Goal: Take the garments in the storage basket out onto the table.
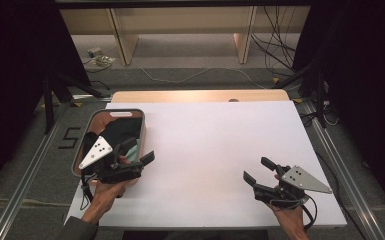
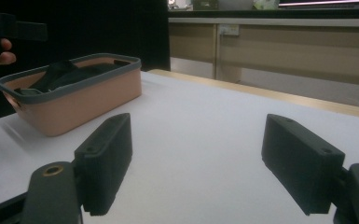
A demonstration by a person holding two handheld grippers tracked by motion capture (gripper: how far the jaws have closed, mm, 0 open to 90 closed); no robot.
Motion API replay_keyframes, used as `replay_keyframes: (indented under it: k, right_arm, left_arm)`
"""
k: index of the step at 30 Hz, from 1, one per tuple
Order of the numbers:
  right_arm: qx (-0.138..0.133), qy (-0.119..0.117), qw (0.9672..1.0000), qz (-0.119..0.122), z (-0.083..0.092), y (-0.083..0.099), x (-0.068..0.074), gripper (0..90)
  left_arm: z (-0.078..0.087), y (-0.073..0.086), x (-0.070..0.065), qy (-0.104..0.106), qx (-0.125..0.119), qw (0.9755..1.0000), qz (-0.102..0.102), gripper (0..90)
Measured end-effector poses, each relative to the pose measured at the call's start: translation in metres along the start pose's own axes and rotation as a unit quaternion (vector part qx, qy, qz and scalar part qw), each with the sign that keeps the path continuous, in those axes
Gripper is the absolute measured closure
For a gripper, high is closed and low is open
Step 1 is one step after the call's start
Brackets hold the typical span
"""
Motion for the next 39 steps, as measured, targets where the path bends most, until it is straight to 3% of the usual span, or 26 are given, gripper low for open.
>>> replay_keyframes:
  k: [4, 6, 7, 17, 22, 25, 28, 39]
  right_arm:
    - [-0.001, -0.001, 1.0, 0.0, 0.0, 0.0, 0.0, 25.2]
    - [-0.001, -0.002, 1.0, 0.0, 0.0, 0.0, -0.001, 25.2]
    - [-0.001, -0.003, 1.0, 0.0, 0.0, 0.0, -0.001, 25.2]
    - [-0.002, -0.004, 1.0, -0.001, 0.0, 0.0, 0.0, 25.2]
    - [-0.002, -0.006, 1.0, -0.003, -0.001, 0.0, 0.0, 25.2]
    - [-0.003, -0.007, 1.0, -0.001, -0.002, 0.0, 0.0, 25.2]
    - [-0.001, -0.006, 1.0, -0.003, -0.002, 0.0, -0.001, 25.2]
    - [0.0, -0.009, 1.0, -0.002, -0.002, 0.001, 0.0, 25.2]
  left_arm:
    - [-0.006, -0.005, 0.012, -0.024, 0.026, 0.9994, 0.0, 15.7]
    - [-0.012, -0.006, 0.021, -0.044, 0.062, 0.997, -0.011, 15.6]
    - [-0.013, -0.007, 0.024, -0.05, 0.068, 0.9963, -0.013, 15.7]
    - [-0.016, -0.021, 0.041, -0.071, 0.072, 0.9949, 0.0, 15.7]
    - [-0.019, -0.022, 0.047, -0.084, 0.091, 0.9923, -0.005, 15.7]
    - [-0.024, -0.021, 0.051, -0.08, 0.12, 0.9895, -0.009, 15.4]
    - [-0.028, -0.022, 0.057, -0.098, 0.147, 0.9839, -0.027, 15.7]
    - [-0.028, -0.015, 0.078, -0.13, 0.196, 0.9717, -0.026, 15.8]
Point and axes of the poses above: each handheld gripper's, and its own axes: z roughly backward along the jaws, y roughly out of its underside, x roughly to its left, the point moved 8 cm from there along -z, roughly forward along the jaws, and after that the axes turned 2 degrees about x, right-handed, at the moved point
